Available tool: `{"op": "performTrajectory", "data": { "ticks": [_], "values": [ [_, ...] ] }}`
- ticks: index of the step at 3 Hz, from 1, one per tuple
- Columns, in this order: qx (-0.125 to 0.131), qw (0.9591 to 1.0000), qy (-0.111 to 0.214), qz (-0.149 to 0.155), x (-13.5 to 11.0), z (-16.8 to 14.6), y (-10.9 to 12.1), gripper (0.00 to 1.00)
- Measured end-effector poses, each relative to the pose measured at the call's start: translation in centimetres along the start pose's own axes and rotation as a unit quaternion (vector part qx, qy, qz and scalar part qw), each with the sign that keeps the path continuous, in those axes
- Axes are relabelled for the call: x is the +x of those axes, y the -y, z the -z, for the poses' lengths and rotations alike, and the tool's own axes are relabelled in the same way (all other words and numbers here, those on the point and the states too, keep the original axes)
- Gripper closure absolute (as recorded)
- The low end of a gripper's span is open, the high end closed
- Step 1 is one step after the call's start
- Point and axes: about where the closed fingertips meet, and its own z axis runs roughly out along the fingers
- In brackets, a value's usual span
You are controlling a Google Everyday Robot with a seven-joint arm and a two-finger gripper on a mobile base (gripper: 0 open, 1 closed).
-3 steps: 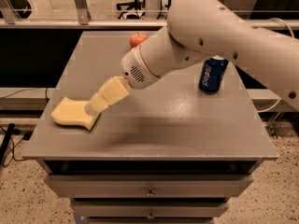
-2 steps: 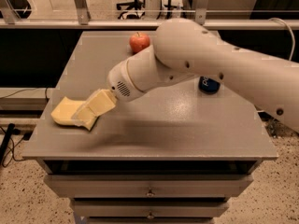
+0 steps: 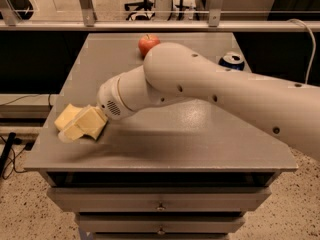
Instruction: Move sponge near apple
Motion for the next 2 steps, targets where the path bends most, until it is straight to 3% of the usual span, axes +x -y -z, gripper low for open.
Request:
{"op": "performTrajectory", "data": {
  "ticks": [1, 2],
  "values": [
    [-0.002, 1.0000, -0.005, -0.003, 0.5, -1.8, -0.6, 0.19],
    [0.014, 0.9996, -0.013, -0.019, 1.8, -1.7, 0.2, 0.43]
  ]
}}
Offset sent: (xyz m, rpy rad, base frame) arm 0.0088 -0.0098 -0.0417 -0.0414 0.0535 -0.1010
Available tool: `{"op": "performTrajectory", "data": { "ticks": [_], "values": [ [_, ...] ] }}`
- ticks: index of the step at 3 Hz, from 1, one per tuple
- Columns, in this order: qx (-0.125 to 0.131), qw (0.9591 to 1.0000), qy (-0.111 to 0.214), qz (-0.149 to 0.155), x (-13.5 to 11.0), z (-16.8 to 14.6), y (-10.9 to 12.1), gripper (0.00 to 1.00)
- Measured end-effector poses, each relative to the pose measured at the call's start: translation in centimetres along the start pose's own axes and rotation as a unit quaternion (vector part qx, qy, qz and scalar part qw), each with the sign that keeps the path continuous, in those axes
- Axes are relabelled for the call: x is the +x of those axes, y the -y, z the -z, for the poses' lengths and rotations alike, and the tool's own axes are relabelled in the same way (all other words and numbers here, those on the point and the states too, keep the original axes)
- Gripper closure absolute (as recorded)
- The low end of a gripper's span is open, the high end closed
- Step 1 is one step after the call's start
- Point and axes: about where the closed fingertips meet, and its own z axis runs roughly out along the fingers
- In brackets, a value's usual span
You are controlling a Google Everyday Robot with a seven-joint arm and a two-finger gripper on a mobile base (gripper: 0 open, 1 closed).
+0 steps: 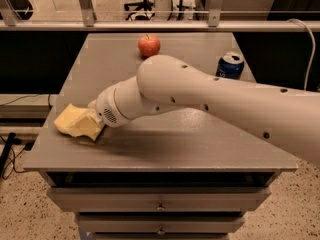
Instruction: Move sponge near apple
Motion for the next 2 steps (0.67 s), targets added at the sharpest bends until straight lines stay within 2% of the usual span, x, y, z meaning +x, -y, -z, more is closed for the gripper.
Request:
{"op": "performTrajectory", "data": {
  "ticks": [1, 2],
  "values": [
    [0.019, 0.9997, -0.009, -0.013, 1.4, 0.6, 1.2, 0.65],
    [0.060, 0.9982, -0.006, 0.001, 0.4, 4.1, 3.9, 0.96]
  ]
}}
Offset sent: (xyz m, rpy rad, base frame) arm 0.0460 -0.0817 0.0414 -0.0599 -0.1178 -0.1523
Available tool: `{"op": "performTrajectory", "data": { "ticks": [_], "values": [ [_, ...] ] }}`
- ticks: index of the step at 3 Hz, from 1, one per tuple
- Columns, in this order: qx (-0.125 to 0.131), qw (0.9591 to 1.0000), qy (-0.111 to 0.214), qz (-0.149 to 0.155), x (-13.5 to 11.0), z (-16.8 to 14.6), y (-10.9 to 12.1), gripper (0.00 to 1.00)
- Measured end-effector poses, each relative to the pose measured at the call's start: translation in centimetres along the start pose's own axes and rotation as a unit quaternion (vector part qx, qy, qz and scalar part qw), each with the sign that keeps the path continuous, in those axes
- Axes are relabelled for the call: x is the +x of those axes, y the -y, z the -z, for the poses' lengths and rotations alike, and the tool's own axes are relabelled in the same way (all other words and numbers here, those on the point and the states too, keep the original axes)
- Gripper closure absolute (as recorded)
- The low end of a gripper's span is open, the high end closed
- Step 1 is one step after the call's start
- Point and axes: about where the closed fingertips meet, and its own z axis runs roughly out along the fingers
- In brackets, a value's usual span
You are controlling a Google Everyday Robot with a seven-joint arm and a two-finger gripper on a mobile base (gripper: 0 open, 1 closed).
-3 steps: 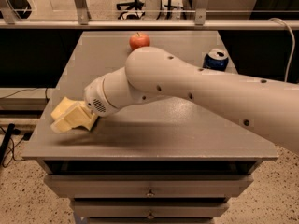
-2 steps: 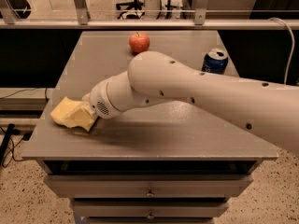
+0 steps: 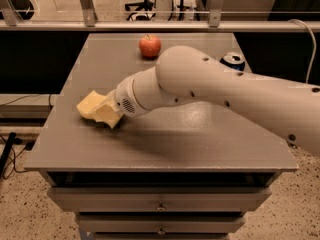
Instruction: Move sponge near apple
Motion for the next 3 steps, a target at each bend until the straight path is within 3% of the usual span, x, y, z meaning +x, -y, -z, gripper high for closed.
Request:
{"op": "performTrajectory", "data": {
  "ticks": [1, 2, 3],
  "values": [
    [0.058, 0.9977, 0.010, 0.033, -3.0, 5.6, 4.1, 1.00],
    [0.057, 0.9978, 0.009, 0.033, -3.0, 5.6, 4.1, 1.00],
    [0.086, 0.9957, 0.028, 0.019, -3.0, 5.5, 6.0, 1.00]
  ]
}}
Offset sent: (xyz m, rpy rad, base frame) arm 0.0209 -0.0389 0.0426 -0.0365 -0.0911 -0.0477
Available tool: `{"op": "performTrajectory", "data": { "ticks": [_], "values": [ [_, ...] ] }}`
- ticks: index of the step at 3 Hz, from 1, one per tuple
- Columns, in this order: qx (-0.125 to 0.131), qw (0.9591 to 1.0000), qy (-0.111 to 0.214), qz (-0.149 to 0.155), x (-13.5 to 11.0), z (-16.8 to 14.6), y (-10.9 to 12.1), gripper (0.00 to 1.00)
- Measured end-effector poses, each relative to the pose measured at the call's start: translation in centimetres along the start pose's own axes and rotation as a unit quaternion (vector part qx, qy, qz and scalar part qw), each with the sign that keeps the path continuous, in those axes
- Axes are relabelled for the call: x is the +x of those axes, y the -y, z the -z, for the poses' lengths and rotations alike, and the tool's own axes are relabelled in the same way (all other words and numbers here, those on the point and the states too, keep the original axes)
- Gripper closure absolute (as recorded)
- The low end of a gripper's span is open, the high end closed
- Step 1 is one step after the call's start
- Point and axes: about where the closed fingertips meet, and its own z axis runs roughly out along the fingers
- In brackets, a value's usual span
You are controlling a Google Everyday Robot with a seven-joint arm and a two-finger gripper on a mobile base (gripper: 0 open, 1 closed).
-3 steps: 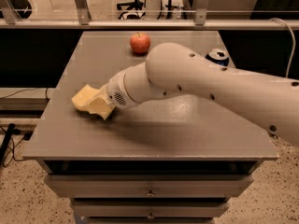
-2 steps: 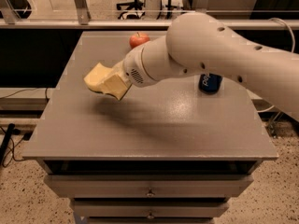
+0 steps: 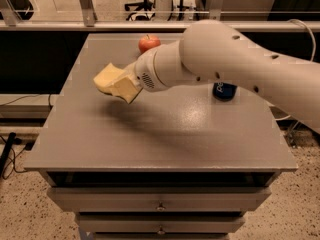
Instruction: Move sponge near apple
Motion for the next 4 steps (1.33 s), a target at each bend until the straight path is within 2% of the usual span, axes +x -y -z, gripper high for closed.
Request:
{"op": "performTrajectory", "data": {
  "ticks": [1, 2, 4],
  "values": [
    [0.048, 0.9981, 0.027, -0.029, 0.3, -1.2, 4.1, 1.00],
    [0.082, 0.9940, 0.044, -0.058, 0.9, -2.8, 7.6, 1.00],
    [0.139, 0.9851, 0.044, -0.091, 3.3, -3.7, 12.2, 1.00]
  ]
}}
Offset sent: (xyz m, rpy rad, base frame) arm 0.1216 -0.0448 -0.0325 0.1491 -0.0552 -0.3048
